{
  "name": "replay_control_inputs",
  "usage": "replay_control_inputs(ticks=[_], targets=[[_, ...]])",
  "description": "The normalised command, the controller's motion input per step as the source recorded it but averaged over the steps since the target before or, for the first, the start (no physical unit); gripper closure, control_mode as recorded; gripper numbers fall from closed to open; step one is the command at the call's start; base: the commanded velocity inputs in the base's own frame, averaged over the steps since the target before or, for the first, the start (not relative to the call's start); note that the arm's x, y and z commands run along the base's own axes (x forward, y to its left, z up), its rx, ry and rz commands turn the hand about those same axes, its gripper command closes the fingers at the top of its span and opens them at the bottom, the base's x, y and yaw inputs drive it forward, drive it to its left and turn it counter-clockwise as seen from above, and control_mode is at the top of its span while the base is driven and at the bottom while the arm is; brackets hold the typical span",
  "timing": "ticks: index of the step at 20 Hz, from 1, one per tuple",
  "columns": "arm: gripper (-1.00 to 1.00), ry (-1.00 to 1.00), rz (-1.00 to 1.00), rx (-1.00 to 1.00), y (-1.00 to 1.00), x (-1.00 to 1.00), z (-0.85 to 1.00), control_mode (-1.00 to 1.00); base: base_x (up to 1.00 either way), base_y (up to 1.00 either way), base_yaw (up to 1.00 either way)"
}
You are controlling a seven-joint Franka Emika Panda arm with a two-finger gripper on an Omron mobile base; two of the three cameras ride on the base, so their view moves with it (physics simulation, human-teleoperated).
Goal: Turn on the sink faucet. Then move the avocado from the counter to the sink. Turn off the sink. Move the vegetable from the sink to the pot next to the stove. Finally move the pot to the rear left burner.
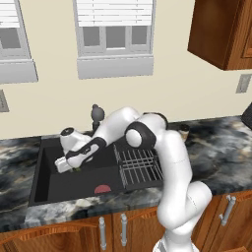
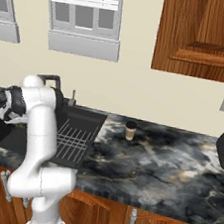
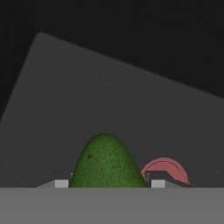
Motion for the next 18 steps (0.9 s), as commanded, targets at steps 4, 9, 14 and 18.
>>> replay_control_inputs(ticks=[4,9,14,18], targets=[[1.00,0.00,-0.03,-0.02,0.18,-0.28,0.63,-1.00,0.00,0.00,0.00],[1.00,0.00,-0.03,0.00,0.05,-0.41,0.52,-1.00,0.00,0.00,0.00],[1.00,0.00,-0.02,0.00,-0.01,-0.50,0.50,-1.00,0.00,0.00,0.00],[1.00,0.00,0.00,0.00,-0.09,-0.60,0.37,-1.00,0.00,0.00,0.00]])
